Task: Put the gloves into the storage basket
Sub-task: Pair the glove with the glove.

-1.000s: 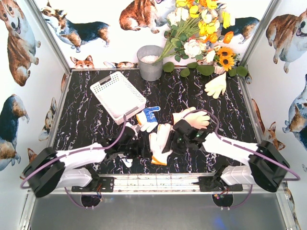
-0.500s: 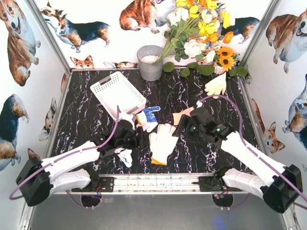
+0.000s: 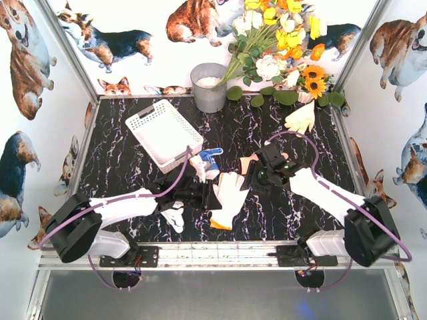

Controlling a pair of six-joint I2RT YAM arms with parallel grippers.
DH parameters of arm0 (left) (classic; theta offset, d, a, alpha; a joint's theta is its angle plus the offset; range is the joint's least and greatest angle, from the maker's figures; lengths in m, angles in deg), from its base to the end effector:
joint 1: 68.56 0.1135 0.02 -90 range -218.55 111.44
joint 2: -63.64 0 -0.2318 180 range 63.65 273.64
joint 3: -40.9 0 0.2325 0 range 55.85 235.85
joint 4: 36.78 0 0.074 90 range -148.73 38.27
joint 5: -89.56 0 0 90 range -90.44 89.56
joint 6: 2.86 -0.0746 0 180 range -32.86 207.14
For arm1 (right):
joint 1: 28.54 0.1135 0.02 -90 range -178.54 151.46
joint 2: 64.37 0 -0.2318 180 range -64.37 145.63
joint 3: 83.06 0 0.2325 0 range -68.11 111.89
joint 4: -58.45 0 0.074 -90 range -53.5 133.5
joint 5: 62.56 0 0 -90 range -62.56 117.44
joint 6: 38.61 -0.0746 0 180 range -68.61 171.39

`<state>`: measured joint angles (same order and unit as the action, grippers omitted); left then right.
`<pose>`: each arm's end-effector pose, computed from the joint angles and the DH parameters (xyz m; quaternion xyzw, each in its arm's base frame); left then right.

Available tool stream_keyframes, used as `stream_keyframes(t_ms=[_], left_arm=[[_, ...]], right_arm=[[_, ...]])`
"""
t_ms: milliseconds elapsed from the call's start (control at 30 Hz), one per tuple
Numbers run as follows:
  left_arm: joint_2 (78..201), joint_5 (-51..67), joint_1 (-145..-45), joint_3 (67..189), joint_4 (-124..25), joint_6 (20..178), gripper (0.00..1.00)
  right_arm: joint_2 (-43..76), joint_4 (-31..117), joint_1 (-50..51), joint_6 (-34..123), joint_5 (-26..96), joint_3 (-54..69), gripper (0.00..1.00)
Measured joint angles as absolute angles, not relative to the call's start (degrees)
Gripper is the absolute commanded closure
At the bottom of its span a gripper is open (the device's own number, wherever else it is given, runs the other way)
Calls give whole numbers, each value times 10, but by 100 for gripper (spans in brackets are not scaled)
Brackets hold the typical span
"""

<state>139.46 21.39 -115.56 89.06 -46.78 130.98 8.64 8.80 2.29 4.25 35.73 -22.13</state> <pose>0.1724 -0.2256 0.1428 0.1078 0.8786 -0.4277 0.1829 0.2088 0.1372 0.1563 0.1197 0.9599 0.2077 0.1452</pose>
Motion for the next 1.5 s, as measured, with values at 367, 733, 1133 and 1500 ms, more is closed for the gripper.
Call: stream_keyframes(t_ms=[367,733,1133,1500], left_arm=[[1468,323,-1157,878,-373,1267,81],[1543,360,-1157,847,-323,1256,83],[1540,351,-1157,846,-328,1245,85],[1532,333,-1157,846,-336,1241,86]], right_arm=[[180,109,-13,75,354,-207,49],[247,147,-25,92,375,-205,68],[249,174,-27,93,410,-177,98],[310,190,-28,111,427,-130,98]])
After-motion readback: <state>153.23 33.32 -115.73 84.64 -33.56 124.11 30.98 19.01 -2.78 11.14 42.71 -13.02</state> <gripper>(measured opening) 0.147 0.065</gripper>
